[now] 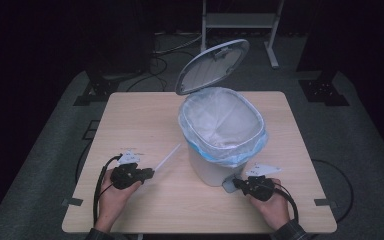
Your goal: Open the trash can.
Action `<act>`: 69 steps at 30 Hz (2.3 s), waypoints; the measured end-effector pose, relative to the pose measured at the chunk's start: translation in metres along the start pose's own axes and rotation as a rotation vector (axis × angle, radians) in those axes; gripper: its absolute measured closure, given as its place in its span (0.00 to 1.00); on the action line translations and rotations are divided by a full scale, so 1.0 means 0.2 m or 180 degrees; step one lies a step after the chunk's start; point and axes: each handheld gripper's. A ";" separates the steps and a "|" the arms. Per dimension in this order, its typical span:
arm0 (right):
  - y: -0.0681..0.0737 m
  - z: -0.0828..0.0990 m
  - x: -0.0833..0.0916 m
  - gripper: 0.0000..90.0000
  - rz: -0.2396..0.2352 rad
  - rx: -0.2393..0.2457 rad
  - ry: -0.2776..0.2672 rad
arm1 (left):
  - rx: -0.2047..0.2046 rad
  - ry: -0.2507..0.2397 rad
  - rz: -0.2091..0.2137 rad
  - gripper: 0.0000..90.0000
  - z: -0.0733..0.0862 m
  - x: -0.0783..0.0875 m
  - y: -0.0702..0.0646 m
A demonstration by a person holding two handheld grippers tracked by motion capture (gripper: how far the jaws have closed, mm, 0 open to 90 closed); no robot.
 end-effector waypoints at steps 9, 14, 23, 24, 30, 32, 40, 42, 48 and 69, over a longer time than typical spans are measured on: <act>0.00 0.00 0.00 1.00 0.0003 0.0001 -0.0003 | 0.0010 -0.0146 0.0067 0.91 -0.01 0.07 0.00; 0.00 0.00 0.00 1.00 0.0004 0.0001 -0.0004 | 0.0002 -0.0205 0.0087 0.91 -0.02 0.11 0.00; 0.00 0.00 0.00 1.00 0.0002 -0.0020 0.0000 | -0.0006 -0.0332 0.0130 0.91 -0.05 0.18 -0.01; 0.00 0.00 0.00 1.00 0.0003 -0.0018 -0.0001 | -0.0019 -0.0350 0.0140 0.91 -0.05 0.19 -0.01; 0.00 0.00 0.00 1.00 0.0006 -0.0008 -0.0006 | -0.0044 -0.0427 0.0150 0.91 -0.07 0.24 -0.02; 0.00 0.00 0.00 1.00 0.0002 -0.0008 -0.0003 | -0.0033 -0.0466 0.0163 0.91 -0.07 0.26 -0.02; 0.00 0.00 0.00 1.00 0.0005 -0.0016 -0.0005 | -0.0051 -0.0539 0.0195 0.91 -0.10 0.32 -0.03; 0.00 0.00 0.00 1.00 0.0005 -0.0015 -0.0005 | -0.0070 -0.0556 0.0205 0.91 -0.11 0.33 -0.03; 0.00 0.00 0.00 1.00 0.0009 -0.0021 -0.0007 | -0.0097 -0.0616 0.0251 0.91 -0.13 0.36 -0.05; 0.00 0.00 0.00 1.00 0.0015 -0.0030 -0.0012 | -0.0216 -0.0913 0.0375 0.91 -0.25 0.52 -0.09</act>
Point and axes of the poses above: each handheld gripper's, and its own axes: x roughly backward along the jaws, z roughly out of its underside, y roughly to its left
